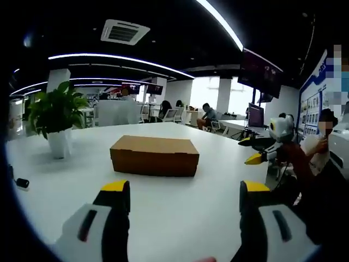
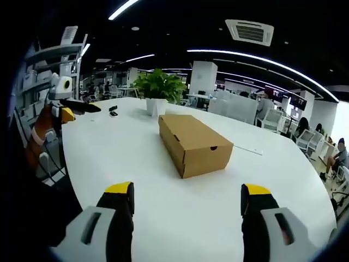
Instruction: Operate the shoe box by opening the lid, removing the specified soft item, and placing it in the target area until the item is outside and the box remains undamaged.
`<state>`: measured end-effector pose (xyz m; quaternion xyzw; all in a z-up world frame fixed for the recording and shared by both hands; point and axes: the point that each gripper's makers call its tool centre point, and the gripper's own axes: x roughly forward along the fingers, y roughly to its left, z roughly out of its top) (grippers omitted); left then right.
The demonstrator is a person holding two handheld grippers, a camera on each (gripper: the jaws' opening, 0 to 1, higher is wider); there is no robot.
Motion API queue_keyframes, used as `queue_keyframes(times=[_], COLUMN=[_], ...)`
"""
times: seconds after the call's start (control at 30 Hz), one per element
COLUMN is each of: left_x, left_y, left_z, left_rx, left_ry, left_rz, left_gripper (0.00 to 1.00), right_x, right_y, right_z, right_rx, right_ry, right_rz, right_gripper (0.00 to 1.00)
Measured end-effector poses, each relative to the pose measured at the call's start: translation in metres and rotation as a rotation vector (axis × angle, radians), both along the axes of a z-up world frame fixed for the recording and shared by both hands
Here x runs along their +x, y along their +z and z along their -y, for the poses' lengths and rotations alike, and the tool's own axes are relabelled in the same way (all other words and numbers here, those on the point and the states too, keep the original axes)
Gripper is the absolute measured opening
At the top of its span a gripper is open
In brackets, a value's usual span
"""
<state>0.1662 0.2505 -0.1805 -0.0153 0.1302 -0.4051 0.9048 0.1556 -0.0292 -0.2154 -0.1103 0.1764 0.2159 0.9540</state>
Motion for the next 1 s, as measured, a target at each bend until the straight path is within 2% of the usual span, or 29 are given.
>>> queue_keyframes(times=[0.13, 0.27, 0.4, 0.5, 0.8, 0.9, 1.0], left_x=[0.001, 0.000, 0.000, 0.003, 0.004, 0.005, 0.003], left_y=[-0.004, -0.004, -0.004, -0.003, -0.011, -0.010, -0.013], left_z=[0.003, 0.008, 0.004, 0.002, 0.003, 0.005, 0.004], left_rx=[0.016, -0.007, 0.006, -0.009, 0.015, -0.009, 0.004], left_ry=[-0.004, -0.017, -0.006, 0.003, -0.002, -0.007, -0.010], left_rz=[-0.007, -0.025, -0.023, -0.027, -0.045, -0.054, -0.059], left_gripper=[0.85, 0.85, 0.86, 0.86, 0.86, 0.86, 0.86], right_x=[-0.002, 0.000, 0.000, 0.000, 0.001, 0.003, 0.003], right_y=[-0.005, -0.005, -0.005, -0.007, -0.011, -0.008, -0.008], right_z=[0.001, 0.005, 0.006, 0.006, 0.004, 0.010, 0.010], right_rx=[0.000, 0.008, 0.025, 0.027, 0.031, 0.036, 0.040], right_ry=[0.000, -0.009, -0.012, -0.006, -0.004, -0.022, -0.026], right_rz=[-0.011, -0.016, -0.014, -0.030, -0.040, -0.036, -0.035], right_gripper=[0.83, 0.83, 0.82, 0.82, 0.82, 0.82, 0.82])
